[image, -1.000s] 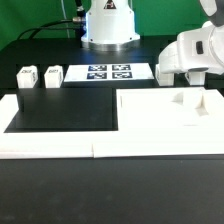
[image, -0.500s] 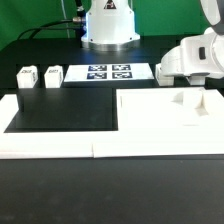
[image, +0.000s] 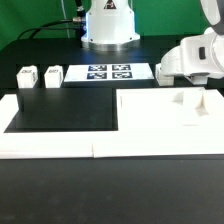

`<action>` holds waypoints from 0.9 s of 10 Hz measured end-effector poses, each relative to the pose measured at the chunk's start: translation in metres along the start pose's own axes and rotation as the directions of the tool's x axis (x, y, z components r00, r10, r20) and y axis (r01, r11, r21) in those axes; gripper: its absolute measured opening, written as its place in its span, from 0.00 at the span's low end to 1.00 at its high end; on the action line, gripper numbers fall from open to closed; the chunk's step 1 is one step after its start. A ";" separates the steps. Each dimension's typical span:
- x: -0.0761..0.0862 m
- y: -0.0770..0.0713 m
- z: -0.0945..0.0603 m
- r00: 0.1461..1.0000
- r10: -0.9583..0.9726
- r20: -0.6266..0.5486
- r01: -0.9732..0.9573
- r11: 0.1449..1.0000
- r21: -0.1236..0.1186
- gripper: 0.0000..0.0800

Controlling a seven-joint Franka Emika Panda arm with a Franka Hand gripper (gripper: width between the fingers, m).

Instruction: Assemble square table

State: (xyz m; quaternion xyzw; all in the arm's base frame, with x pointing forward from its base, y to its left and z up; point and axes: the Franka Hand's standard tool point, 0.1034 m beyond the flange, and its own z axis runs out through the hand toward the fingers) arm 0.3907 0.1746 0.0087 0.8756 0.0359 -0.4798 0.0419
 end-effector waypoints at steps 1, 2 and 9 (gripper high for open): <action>0.000 0.000 0.000 1.000 0.000 0.000 0.000 1.000 0.000 0.36; 0.000 0.000 0.000 1.000 0.000 0.000 0.000 1.000 0.000 0.36; -0.062 0.040 -0.089 0.994 -0.006 -0.110 0.013 0.998 0.057 0.37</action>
Offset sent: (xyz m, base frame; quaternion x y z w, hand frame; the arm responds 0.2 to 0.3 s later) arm 0.0255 -0.0124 0.0631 0.0471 -0.0323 -0.0104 0.9983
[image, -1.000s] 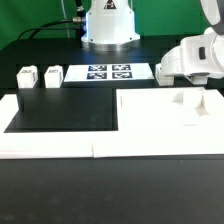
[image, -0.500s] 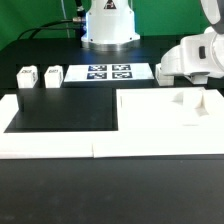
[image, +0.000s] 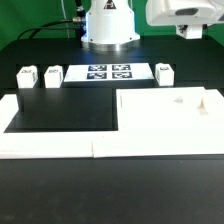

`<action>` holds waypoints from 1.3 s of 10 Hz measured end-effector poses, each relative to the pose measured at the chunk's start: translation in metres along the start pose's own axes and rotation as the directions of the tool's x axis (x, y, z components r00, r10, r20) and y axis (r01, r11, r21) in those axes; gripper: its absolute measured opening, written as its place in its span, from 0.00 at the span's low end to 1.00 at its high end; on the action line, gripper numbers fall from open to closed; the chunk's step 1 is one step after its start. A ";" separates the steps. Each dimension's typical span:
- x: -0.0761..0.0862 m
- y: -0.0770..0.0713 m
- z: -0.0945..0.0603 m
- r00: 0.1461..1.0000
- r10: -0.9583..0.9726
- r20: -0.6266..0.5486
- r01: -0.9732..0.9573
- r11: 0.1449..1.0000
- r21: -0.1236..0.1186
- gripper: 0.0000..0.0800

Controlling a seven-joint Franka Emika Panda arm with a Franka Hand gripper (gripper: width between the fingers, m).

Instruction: Assemble square table

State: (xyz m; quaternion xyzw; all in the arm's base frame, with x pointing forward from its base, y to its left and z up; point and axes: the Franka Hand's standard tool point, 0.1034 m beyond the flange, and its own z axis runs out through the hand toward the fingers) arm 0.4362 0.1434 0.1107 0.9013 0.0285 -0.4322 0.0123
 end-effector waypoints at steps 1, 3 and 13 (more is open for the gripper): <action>0.006 -0.002 -0.004 0.993 0.002 -0.119 -0.001 1.000 0.010 0.37; 0.007 0.004 -0.025 0.974 -0.012 -0.224 0.017 1.000 0.019 0.37; 0.047 0.026 -0.112 0.603 -0.025 -0.797 0.076 0.997 0.026 0.37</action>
Offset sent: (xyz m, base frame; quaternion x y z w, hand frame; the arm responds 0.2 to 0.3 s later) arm 0.0784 -0.0128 0.0333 0.0154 0.1173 -0.0104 0.9929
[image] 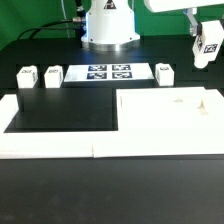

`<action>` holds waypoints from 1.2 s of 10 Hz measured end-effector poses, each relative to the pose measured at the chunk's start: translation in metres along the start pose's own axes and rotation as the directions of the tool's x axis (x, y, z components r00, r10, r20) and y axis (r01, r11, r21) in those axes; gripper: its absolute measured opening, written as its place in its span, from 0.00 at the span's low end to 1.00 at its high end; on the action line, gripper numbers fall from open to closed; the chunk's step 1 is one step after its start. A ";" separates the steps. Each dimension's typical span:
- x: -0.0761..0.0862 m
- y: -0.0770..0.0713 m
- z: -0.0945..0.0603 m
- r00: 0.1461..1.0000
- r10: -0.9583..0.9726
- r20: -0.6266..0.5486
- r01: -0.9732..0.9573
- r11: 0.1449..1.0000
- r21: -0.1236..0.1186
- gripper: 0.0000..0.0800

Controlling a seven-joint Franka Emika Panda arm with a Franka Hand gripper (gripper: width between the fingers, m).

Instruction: Assemble square table

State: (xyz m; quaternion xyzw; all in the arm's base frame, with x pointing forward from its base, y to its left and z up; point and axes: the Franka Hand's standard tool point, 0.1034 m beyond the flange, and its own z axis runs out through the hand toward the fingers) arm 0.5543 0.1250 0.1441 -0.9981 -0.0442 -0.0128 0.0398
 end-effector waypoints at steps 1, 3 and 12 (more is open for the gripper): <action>0.016 0.008 -0.008 0.997 -0.017 -0.074 0.016 1.000 -0.009 0.37; 0.031 0.010 -0.013 0.973 -0.040 -0.228 0.038 0.999 -0.015 0.37; 0.062 0.019 0.015 0.938 -0.054 -0.343 0.052 0.999 -0.015 0.37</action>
Offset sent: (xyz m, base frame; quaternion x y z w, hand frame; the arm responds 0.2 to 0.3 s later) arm 0.0000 0.0000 0.0000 0.0000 0.1938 0.0000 0.9810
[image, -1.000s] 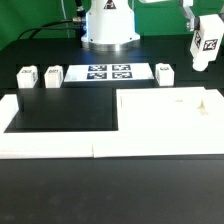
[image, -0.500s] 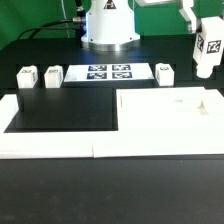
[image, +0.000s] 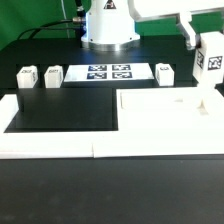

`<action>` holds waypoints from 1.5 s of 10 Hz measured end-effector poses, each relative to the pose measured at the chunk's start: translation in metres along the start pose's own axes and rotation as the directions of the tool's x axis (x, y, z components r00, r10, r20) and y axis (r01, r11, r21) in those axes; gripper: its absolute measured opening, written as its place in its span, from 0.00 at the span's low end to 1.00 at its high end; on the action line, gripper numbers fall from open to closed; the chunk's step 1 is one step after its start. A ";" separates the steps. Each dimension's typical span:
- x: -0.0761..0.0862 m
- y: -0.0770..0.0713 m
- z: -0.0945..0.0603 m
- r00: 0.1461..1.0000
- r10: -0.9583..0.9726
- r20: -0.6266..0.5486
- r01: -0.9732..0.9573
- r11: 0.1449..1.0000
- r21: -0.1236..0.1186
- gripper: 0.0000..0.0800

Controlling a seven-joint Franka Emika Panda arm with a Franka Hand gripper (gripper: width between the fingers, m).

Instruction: Assemble square table

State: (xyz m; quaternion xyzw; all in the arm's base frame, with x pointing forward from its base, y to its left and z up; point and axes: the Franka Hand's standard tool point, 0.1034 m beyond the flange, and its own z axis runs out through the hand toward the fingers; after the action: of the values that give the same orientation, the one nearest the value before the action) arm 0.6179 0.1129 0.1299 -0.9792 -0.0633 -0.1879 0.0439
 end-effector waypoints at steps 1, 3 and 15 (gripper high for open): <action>-0.003 -0.004 0.005 1.000 0.001 0.004 -0.001 1.000 0.004 0.37; -0.008 -0.004 0.014 1.000 -0.002 0.012 0.002 1.000 0.006 0.37; -0.007 0.001 0.041 1.000 -0.004 0.007 0.004 1.000 0.005 0.37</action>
Offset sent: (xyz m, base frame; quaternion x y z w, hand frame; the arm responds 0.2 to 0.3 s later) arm 0.0148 -0.0071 -0.0129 -0.0060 0.0162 -0.0030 0.9998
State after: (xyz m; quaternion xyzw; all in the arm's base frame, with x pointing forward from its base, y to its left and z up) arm 0.6264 0.1159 0.0889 -0.9796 -0.0660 -0.1844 0.0456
